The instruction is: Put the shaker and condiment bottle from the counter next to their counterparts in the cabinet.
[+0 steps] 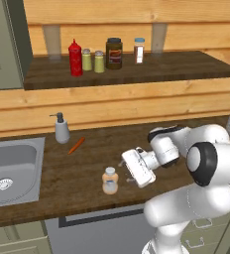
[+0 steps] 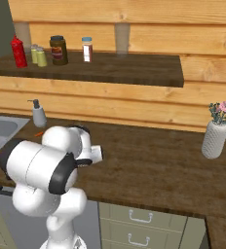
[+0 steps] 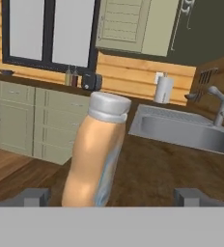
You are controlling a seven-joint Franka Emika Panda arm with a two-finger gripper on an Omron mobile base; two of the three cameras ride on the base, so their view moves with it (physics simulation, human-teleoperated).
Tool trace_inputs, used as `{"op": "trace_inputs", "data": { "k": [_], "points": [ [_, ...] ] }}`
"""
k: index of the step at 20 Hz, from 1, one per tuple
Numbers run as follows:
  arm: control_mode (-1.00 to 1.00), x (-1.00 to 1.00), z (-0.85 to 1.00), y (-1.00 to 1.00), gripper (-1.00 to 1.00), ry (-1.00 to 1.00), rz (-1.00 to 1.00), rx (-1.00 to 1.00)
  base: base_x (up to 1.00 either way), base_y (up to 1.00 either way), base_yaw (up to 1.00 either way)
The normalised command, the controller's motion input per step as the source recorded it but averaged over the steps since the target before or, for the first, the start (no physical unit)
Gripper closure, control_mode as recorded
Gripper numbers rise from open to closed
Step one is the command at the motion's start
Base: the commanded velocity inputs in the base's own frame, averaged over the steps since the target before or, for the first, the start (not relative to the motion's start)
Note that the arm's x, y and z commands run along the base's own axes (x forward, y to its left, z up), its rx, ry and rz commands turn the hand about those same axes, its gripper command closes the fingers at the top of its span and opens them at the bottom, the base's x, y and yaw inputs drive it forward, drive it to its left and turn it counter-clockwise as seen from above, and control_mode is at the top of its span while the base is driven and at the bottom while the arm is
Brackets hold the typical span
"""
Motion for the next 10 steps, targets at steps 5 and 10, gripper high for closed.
{"op": "trace_inputs", "data": {
  "k": [5,10],
  "points": [
    [-1.0,-0.02,0.0,-0.01,-1.0,0.0,0.0,0.0,0.0,0.0,0.0],
    [-1.0,-0.33,0.0,0.02,-1.0,0.0,-0.08,0.0,0.0,0.0,0.0]
  ]
}}
